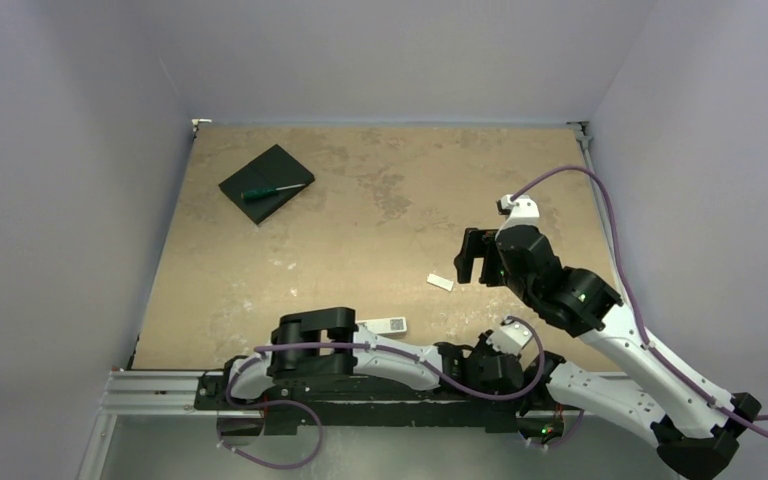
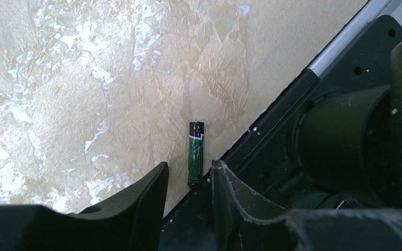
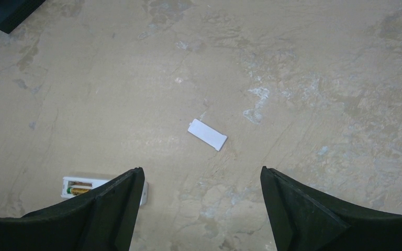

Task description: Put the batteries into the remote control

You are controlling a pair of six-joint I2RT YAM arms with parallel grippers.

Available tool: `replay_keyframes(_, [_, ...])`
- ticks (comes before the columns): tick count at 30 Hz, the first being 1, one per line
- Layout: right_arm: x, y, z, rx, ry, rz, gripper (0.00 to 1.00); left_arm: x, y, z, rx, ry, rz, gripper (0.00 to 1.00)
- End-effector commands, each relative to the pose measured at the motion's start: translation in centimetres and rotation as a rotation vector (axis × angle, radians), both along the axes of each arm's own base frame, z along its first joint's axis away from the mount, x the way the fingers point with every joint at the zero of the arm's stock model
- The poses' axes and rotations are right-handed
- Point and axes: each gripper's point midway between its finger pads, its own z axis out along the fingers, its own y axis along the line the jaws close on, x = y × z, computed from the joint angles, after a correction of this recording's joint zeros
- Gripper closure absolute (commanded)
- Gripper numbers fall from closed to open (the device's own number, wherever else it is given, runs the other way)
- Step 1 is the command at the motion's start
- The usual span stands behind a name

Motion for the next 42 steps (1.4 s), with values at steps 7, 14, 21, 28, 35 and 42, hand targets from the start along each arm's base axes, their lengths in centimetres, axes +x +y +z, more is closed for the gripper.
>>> replay_keyframes(7, [0.1,0.4,0.4,0.04,-0.011,0.003,0.09,-0.6,4.5,-7.0,0.243,-0.019,-0.03,0.82])
replay_keyframes(14, [0.2,0.7,0.2,0.042,-0.004,0.004,0.09,-0.4,5.5,-7.1,0.257,-0.037,-0.045,1.0])
replay_keyframes(21, [0.3,0.9,0.5,0.036,-0.012,0.024,0.09,0.5,7.6,-4.9,0.312,-0.127,-0.108,1.0])
replay_keyframes(28, [-0.1,1.5,0.6,0.012,-0.004,0.094,0.09,0.7,10.6,-2.5,0.389,-0.175,-0.206,1.0])
replay_keyframes(35, [-0.4,2.4,0.3,0.015,0.007,0.156,0.09,1.9,14.4,-0.7,0.43,-0.214,-0.185,1.0])
replay_keyframes(42, [-0.3,2.9,0.3,0.015,0.017,0.178,0.09,4.2,16.4,3.3,0.409,-0.249,-0.184,1.0])
